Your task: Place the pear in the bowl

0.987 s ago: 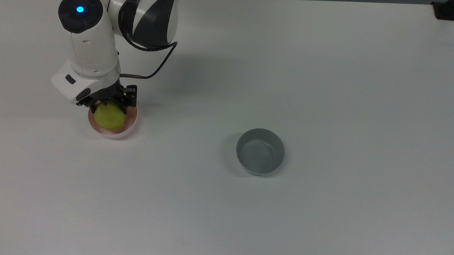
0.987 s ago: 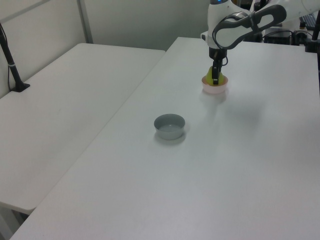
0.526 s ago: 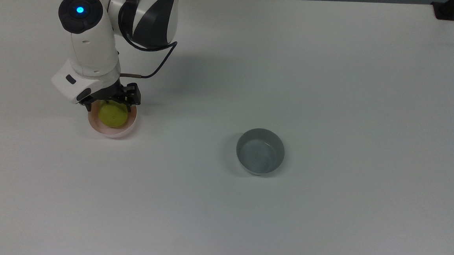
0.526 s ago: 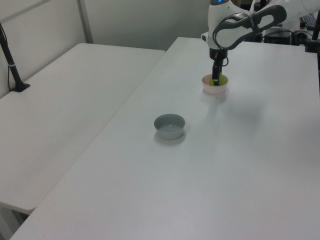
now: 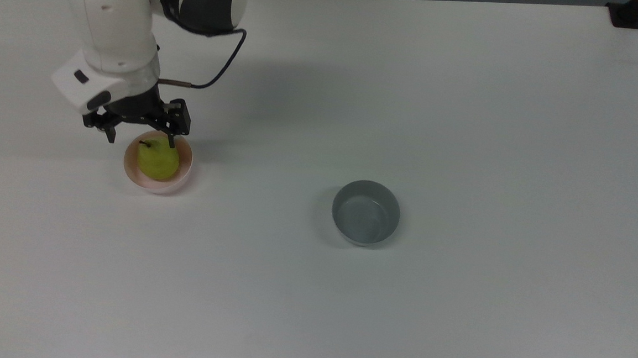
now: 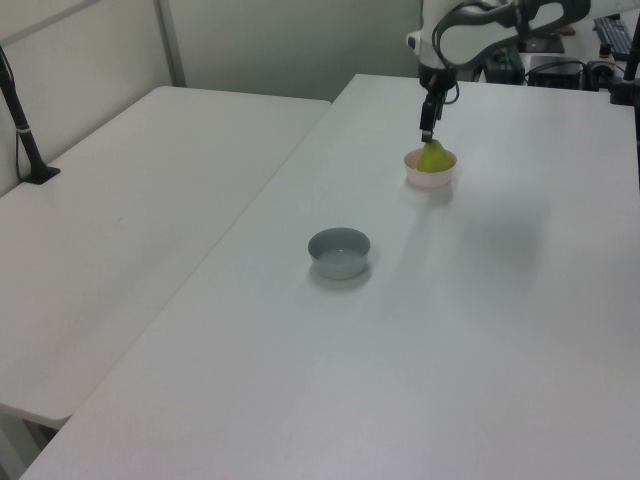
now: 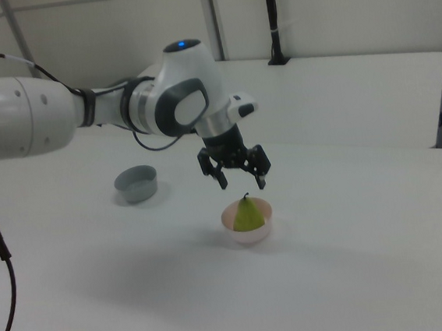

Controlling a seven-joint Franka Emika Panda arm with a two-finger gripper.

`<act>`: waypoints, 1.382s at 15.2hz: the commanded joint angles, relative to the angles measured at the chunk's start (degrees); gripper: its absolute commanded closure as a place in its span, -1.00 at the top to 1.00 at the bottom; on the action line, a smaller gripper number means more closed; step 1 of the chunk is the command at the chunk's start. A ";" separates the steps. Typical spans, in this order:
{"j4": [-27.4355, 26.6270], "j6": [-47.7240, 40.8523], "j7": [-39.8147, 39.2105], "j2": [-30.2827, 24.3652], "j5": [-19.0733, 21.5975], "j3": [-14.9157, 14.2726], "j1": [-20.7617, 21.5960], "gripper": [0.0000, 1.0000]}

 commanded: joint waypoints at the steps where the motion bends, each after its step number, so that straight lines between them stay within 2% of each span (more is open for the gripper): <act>1: 1.68 -5.09 4.63 -3.53 0.95 -0.08 0.73 1.00; 3: 3.18 -6.86 5.60 -5.01 0.95 -0.08 0.73 1.00; 6: 2.75 -11.94 6.13 -10.37 0.95 0.70 1.34 1.00; 9: 1.35 -18.19 8.23 -14.59 0.86 1.15 6.08 1.00; 13: -1.29 -25.58 12.97 -20.48 0.42 6.06 7.59 1.00; 15: -1.21 -27.26 17.37 -21.28 0.24 7.47 7.59 1.00; 21: -1.03 -27.35 21.06 -21.11 0.33 8.71 6.54 1.00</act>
